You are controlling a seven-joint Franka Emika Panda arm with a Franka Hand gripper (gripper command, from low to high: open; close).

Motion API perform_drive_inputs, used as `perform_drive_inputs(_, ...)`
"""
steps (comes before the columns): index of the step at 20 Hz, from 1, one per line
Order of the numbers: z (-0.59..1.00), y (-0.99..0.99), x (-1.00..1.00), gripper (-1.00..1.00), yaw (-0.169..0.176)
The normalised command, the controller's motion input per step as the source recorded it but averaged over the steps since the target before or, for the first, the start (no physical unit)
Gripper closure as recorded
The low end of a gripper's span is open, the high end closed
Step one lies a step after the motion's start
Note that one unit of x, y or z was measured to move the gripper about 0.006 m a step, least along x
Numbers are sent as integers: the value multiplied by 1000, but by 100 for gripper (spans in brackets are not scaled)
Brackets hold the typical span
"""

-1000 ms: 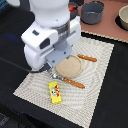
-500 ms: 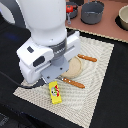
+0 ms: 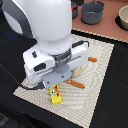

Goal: Interact with the objects in diverse but meaningful ways.

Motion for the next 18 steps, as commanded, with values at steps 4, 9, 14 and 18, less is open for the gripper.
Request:
perform_drive_inputs(4, -72, -564, 171, -100, -48)
perform_drive_inputs(9, -54, -300, 165, -100, -26)
perform_drive_inputs(14, -126, -117, 56, -100, -3)
perform_drive_inputs(18, -95, -42, 80, -100, -2)
